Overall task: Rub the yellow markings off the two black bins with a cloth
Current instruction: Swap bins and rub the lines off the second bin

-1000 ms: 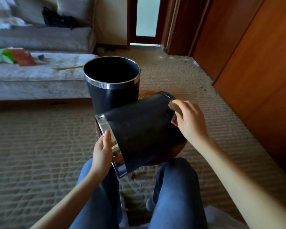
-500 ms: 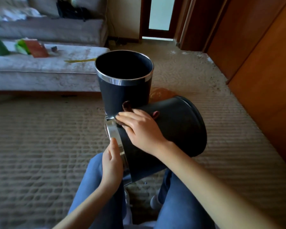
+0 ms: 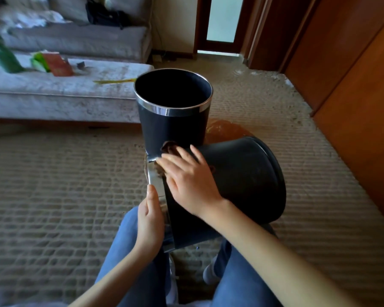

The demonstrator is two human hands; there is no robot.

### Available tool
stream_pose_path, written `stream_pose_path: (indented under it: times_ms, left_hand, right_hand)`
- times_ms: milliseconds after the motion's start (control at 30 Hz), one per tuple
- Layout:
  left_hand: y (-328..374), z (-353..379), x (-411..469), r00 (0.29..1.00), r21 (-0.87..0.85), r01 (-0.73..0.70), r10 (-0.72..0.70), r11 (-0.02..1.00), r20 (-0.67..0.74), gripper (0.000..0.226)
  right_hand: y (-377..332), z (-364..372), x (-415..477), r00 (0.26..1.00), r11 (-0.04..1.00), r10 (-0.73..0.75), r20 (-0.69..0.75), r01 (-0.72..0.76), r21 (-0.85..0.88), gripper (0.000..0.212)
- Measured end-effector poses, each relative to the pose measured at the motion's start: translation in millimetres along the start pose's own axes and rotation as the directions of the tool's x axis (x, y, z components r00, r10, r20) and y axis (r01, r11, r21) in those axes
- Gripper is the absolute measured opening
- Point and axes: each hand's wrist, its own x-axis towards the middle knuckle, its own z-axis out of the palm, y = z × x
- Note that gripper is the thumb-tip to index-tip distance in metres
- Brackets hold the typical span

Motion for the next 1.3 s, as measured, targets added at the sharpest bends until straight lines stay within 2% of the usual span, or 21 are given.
stream_pose_path:
  times_ms: [100,167,333,433,500,567,667,767,800,834,900,967,1067,1134,1300]
  left_hand:
    - [10,1,0,0.998,0.005,0.046,-0.046,0.999,0.038,0.063]
    - [6,-1,7,0.999,0.013,0.042,-0.042,0.999,0.035,0.063]
    - [-2,-1,10,0.999,0.004,0.034,-0.034,0.999,0.018,0.063]
    - [-13,-4,12,0.997,-0.001,0.064,-0.064,0.998,0.034,0.061]
    - [-17,-5,14,0.995,-0.021,0.089,-0.088,0.996,0.048,0.059]
    - [-21,-5,19,0.994,-0.044,0.106,-0.104,0.993,0.046,0.056]
    - [-20,-3,24,0.994,-0.029,0.104,-0.103,0.994,0.047,0.045]
    - [-21,-5,27,0.993,-0.008,0.105,-0.105,0.994,0.046,0.051]
    - [-22,-4,28,0.994,0.015,0.094,-0.094,0.995,0.046,0.054]
    - [-20,-3,29,0.996,0.038,0.080,-0.081,0.996,0.033,0.055]
    - [-20,-1,33,0.997,0.070,0.073,-0.073,0.995,-0.008,0.056]
    - [-23,0,36,0.997,0.078,0.076,-0.075,0.994,-0.018,0.056]
    - [-23,0,43,0.996,0.029,0.093,-0.092,0.995,-0.020,0.060]
    - [-19,2,47,0.994,0.022,0.108,-0.108,0.994,-0.022,0.058]
    - [-17,0,64,0.989,-0.028,0.147,-0.146,0.989,0.022,0.056]
  right_hand:
    - [5,-2,22,0.990,0.996,0.086,0.111,-0.086,-0.008,0.045]
    - [29,-14,15,0.987,0.992,0.120,0.111,-0.116,-0.048,0.045]
    - [127,-57,-34,0.926,0.904,0.375,-0.045,-0.376,-0.205,0.045]
    - [110,-50,-44,0.879,0.858,0.449,-0.159,-0.474,-0.196,0.041]
    - [71,-35,-38,0.903,0.897,0.394,-0.169,-0.418,-0.145,0.040]
    - [20,-15,-33,0.950,0.953,0.280,-0.140,-0.292,-0.076,0.040]
    - [-37,11,-44,0.978,0.987,0.160,-0.135,-0.158,0.023,0.043]
    - [-25,6,-69,0.998,0.999,-0.022,-0.055,0.020,-0.032,0.050]
    - [-3,-1,-75,0.999,0.997,-0.033,-0.035,0.031,-0.067,0.050]
    - [22,-10,-80,0.999,0.996,0.015,-0.049,-0.019,-0.091,0.049]
    - [80,-31,-90,0.968,0.969,0.194,-0.160,-0.214,-0.124,0.043]
    - [123,-53,-99,0.929,0.924,0.313,-0.199,-0.346,-0.163,0.039]
    - [110,-43,-90,0.894,0.907,0.352,-0.278,-0.399,-0.134,0.037]
    - [72,-18,-81,0.892,0.925,0.320,-0.319,-0.367,-0.098,0.040]
    - [-15,27,-84,0.976,0.997,0.065,-0.208,-0.073,-0.030,0.047]
